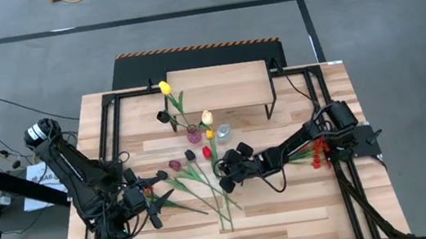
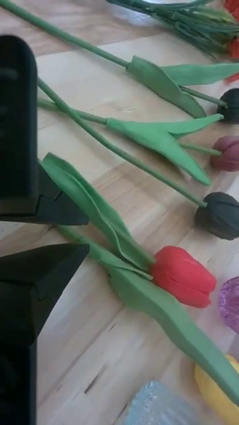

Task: Pick and place flowers into a vace then onto a shelf
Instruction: Put the red tulip into the violet vase

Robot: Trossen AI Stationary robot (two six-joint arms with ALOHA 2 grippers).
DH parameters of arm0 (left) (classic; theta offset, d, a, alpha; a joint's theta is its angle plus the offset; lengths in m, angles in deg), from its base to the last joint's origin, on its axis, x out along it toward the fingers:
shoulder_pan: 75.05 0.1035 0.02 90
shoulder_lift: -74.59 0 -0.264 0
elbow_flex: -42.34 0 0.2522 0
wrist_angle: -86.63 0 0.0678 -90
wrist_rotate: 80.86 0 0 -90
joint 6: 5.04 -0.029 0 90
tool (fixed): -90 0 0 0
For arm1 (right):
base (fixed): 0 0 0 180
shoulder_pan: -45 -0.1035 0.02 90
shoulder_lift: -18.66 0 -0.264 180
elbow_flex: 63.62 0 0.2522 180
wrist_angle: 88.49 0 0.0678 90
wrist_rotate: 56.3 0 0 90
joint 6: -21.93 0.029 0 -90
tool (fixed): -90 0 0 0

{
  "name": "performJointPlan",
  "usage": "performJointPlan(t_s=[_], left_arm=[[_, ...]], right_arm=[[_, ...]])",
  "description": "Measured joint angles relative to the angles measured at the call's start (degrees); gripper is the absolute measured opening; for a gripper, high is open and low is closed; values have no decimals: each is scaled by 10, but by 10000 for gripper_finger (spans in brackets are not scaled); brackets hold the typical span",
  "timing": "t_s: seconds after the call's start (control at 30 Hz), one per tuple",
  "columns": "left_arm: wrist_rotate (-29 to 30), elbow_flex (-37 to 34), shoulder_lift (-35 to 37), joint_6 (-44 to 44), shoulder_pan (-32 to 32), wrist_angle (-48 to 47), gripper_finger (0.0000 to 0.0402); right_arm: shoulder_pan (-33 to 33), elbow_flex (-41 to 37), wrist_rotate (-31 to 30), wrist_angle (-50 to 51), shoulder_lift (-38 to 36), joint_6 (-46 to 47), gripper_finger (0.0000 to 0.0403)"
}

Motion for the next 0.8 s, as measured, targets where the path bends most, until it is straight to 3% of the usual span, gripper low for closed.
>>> performJointPlan(t_s=[0.3, 0.5, 0.8], left_arm=[[0, 0, 0, 0, 0, 0, 213], [0, 0, 0, 0, 0, 0, 213], [-3, 0, 0, 0, 0, 0, 213]], right_arm=[[-7, 1, 48, -67, 0, -19, 48], [-9, 20, 54, -49, 4, -30, 48], [-4, 81, 89, 6, 67, -45, 48]])
